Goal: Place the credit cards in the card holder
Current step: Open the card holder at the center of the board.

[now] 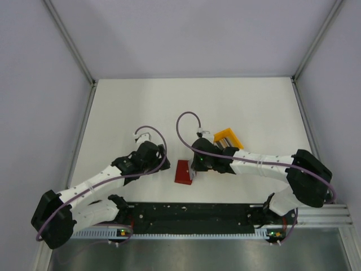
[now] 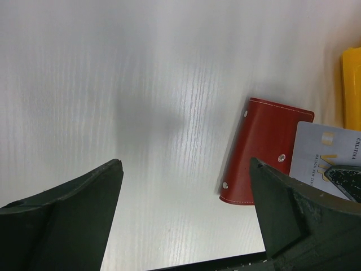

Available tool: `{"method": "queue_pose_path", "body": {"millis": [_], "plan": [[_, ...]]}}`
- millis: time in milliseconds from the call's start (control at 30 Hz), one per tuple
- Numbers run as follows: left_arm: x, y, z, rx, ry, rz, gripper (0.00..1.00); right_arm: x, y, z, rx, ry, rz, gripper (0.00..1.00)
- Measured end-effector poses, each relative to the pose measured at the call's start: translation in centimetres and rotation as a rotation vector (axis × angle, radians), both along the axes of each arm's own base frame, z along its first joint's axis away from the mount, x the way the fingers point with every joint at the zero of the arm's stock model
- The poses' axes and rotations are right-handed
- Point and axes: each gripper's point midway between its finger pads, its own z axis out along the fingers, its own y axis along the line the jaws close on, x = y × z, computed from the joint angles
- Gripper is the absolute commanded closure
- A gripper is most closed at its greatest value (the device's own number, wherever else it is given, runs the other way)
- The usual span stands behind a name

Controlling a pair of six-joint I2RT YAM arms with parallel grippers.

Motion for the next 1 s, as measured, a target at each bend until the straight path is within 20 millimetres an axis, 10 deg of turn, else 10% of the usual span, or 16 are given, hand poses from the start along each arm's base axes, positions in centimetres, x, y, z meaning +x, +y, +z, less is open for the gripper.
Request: {"method": "queue_pose_path", "body": {"millis": [367,633,1000], "plan": [[-0.3,-0.5,-0.1,-0.007,0.004,-0.047,0.21,0.2,-1.1,0.1,-0.015,-0.032,-0.054,1.00],[-1.0,-1.3,-0.9,-0.020,0.033,-0.122,0.89,-0.1,-1.8,-0.3,-0.019,-0.021,-0.080,1.00],[-2.4,-3.3,-3.5,-0.075,0.133,-0.216,1.00,-0.3,-2.4,-1.2,-0.026,-0.001,-0.101,1.00]]}}
